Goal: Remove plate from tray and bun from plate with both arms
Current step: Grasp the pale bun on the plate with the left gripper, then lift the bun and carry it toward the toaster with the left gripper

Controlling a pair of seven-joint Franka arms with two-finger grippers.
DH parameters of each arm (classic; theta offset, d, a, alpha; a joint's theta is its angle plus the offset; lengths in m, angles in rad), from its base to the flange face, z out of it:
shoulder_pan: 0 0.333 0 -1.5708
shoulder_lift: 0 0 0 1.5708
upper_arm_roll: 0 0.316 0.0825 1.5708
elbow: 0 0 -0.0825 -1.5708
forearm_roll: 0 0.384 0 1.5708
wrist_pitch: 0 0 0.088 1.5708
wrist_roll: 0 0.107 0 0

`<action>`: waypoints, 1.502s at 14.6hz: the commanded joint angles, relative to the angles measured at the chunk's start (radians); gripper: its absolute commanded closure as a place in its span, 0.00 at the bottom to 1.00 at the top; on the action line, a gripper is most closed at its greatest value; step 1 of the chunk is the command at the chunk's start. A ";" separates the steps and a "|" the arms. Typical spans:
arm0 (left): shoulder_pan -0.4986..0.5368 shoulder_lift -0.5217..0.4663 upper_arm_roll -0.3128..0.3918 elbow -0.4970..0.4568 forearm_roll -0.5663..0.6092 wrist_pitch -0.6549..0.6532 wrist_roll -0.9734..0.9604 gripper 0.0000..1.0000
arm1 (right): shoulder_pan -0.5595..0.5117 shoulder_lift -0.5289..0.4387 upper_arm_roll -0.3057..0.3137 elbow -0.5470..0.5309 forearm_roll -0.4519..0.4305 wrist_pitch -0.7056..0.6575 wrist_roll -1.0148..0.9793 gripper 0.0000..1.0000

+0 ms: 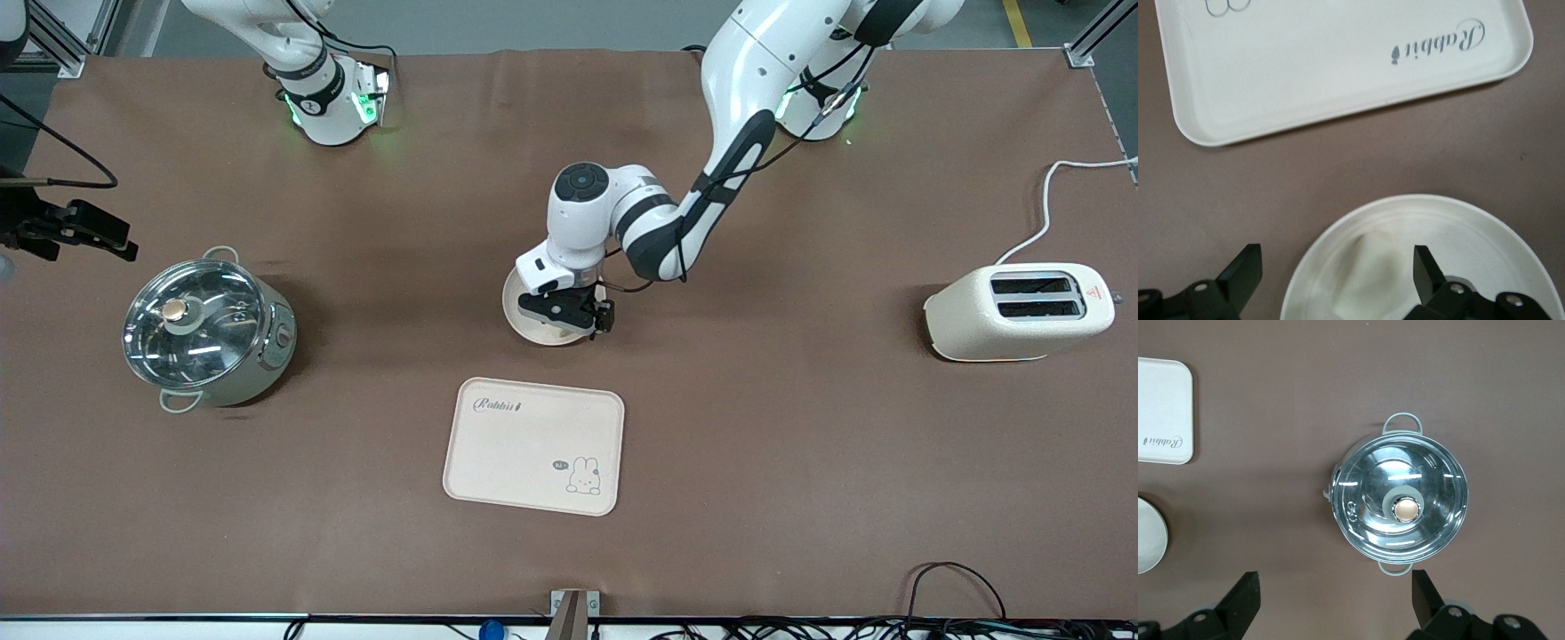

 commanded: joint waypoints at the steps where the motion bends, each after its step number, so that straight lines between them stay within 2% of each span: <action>1: -0.023 -0.007 0.006 -0.028 0.055 0.021 -0.085 0.00 | -0.012 0.005 0.011 0.008 -0.016 -0.006 -0.008 0.00; 4: -0.034 -0.004 0.005 -0.037 0.110 0.021 -0.149 0.03 | -0.012 0.000 0.011 0.002 -0.016 -0.015 -0.008 0.00; 8: -0.036 0.013 0.008 -0.040 0.116 0.035 -0.165 0.15 | -0.017 -0.031 0.010 0.008 -0.019 -0.067 0.004 0.00; 12: -0.043 0.022 0.006 -0.040 0.163 0.036 -0.197 0.39 | -0.015 -0.032 0.011 0.007 -0.018 -0.080 0.003 0.00; 13: -0.043 0.022 0.006 -0.040 0.171 0.035 -0.211 0.48 | -0.015 -0.032 0.011 0.008 -0.018 -0.080 0.003 0.00; 16: -0.039 0.006 0.003 -0.045 0.170 -0.006 -0.251 0.85 | -0.027 -0.026 0.010 0.010 -0.015 -0.066 -0.007 0.00; 19: -0.025 -0.085 -0.004 -0.022 0.141 -0.242 -0.240 0.98 | -0.041 -0.026 0.010 -0.016 -0.010 -0.071 -0.010 0.00; 21: 0.062 -0.149 -0.007 -0.022 0.022 -0.284 -0.162 0.99 | -0.046 -0.035 0.011 -0.016 -0.010 -0.081 -0.010 0.00; 22: 0.125 -0.178 -0.007 -0.022 -0.041 -0.290 -0.062 0.99 | -0.044 -0.038 0.013 -0.018 -0.010 -0.080 -0.010 0.00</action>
